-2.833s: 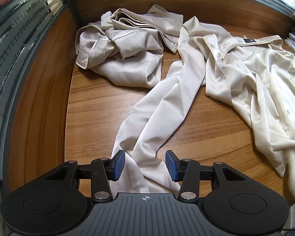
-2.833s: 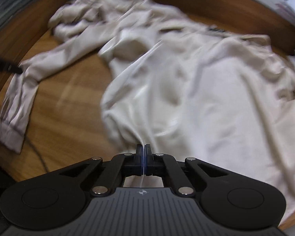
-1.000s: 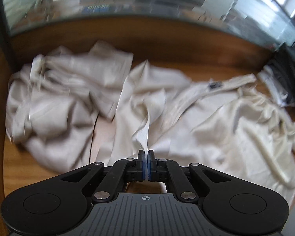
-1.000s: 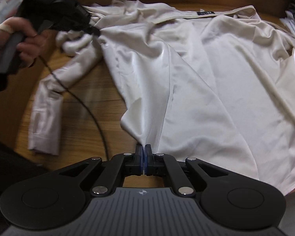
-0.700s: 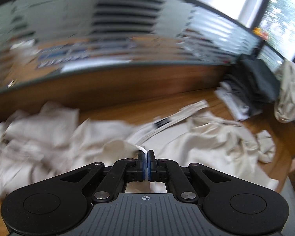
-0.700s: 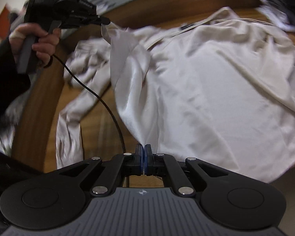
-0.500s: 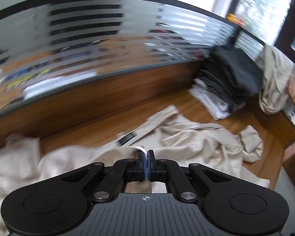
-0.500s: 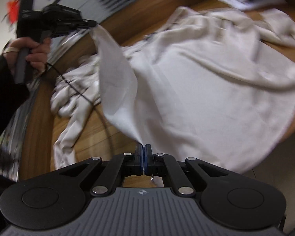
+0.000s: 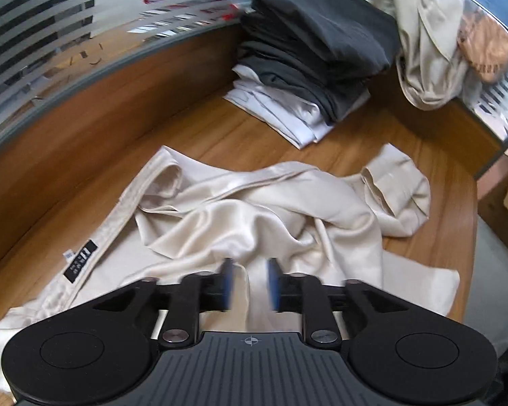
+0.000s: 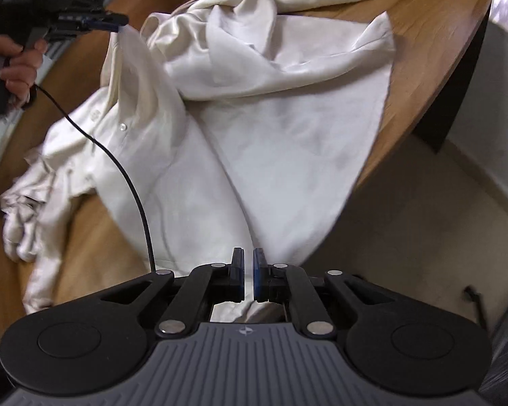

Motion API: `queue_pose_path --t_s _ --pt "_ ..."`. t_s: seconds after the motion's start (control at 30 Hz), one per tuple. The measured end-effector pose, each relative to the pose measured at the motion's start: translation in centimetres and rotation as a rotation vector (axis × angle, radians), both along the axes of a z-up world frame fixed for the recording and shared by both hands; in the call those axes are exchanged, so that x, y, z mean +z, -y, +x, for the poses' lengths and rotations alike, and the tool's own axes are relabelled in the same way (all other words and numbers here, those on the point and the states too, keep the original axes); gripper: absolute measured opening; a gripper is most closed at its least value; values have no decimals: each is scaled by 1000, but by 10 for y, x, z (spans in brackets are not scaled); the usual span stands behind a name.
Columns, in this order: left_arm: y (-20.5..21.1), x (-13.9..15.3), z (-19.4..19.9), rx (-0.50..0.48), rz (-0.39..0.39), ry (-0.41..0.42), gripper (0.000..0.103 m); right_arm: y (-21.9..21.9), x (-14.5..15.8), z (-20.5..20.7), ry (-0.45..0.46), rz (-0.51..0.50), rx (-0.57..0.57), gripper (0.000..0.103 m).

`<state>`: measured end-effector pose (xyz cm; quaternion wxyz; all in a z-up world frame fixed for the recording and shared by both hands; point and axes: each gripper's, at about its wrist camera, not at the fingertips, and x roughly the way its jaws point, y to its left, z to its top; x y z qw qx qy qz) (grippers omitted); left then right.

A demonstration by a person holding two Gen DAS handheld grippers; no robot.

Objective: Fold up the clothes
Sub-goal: 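Open both tools and lay the shirt back on the desk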

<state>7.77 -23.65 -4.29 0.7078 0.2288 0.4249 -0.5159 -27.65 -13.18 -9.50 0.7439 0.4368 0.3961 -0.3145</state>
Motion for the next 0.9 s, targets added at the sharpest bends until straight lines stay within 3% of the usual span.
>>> queue_pose_path --t_s 0.13,0.23,0.3,0.73,0.9 --pt "-14 -1 2 -21 19 13 44 -1 5 8 -24 -44 45 8" --pt "-35 -1 12 -15 43 10 46 -1 12 23 -23 -73 104 18" --pt "-54 -3 22 -2 64 8 49 -2 17 36 -27 -98 154 19" --pt "-205 -25 70 189 164 25 60 -19 23 144 -33 -181 450 22" --pt "-245 -44 72 231 209 27 60 -27 17 193 -30 -226 546 32"
